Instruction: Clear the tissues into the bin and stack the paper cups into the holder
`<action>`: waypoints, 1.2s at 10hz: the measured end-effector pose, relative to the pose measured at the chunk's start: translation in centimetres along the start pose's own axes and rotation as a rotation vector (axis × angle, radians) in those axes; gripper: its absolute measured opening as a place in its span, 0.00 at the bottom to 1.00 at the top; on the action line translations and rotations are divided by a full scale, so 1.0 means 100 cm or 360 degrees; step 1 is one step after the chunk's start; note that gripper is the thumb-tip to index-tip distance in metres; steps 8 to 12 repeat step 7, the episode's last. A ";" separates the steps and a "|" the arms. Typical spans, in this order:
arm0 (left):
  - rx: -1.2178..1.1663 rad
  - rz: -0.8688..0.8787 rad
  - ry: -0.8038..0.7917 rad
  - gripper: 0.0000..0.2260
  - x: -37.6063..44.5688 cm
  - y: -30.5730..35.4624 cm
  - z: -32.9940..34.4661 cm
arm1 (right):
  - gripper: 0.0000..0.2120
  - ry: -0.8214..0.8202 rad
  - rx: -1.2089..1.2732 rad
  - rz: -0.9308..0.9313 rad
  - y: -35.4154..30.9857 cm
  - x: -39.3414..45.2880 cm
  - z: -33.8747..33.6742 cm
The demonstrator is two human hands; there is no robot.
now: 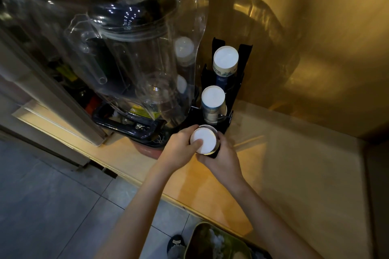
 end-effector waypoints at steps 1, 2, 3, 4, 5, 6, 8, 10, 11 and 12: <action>0.0165 0.0047 0.0105 0.21 0.002 -0.001 0.001 | 0.37 -0.0010 0.0050 -0.0001 0.001 -0.001 -0.002; 0.0374 0.0032 0.0174 0.20 0.008 -0.002 0.006 | 0.34 -0.0017 0.0087 -0.0021 0.002 -0.003 -0.003; 0.0533 -0.0017 0.0292 0.19 0.011 -0.002 0.008 | 0.32 -0.0030 0.0109 -0.0048 0.000 -0.001 -0.006; 0.0565 -0.0058 0.0369 0.19 0.012 -0.002 0.010 | 0.31 -0.0057 0.0187 -0.0005 -0.002 0.000 -0.013; 0.0581 -0.0072 0.0379 0.18 0.014 -0.002 0.011 | 0.27 -0.0139 0.0318 0.0051 -0.004 -0.001 -0.019; 0.0614 -0.0072 0.0364 0.18 0.013 0.000 0.010 | 0.21 -0.0181 0.0471 0.0176 -0.003 -0.001 -0.029; 0.0626 -0.0045 0.0367 0.16 0.015 0.004 0.006 | 0.14 0.0011 0.0840 0.0337 -0.001 -0.001 -0.059; 0.0626 -0.0045 0.0367 0.16 0.015 0.004 0.006 | 0.14 0.0011 0.0840 0.0337 -0.001 -0.001 -0.059; 0.0626 -0.0045 0.0367 0.16 0.015 0.004 0.006 | 0.14 0.0011 0.0840 0.0337 -0.001 -0.001 -0.059; 0.0626 -0.0045 0.0367 0.16 0.015 0.004 0.006 | 0.14 0.0011 0.0840 0.0337 -0.001 -0.001 -0.059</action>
Point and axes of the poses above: each hand's wrist, its own x-axis towards the middle knuckle, its own z-axis out of the palm, y = z × x, the point moved 7 cm from there along x, towards the middle knuckle, and after that the axes turned 1 degree about -x, right-handed, at the moved point
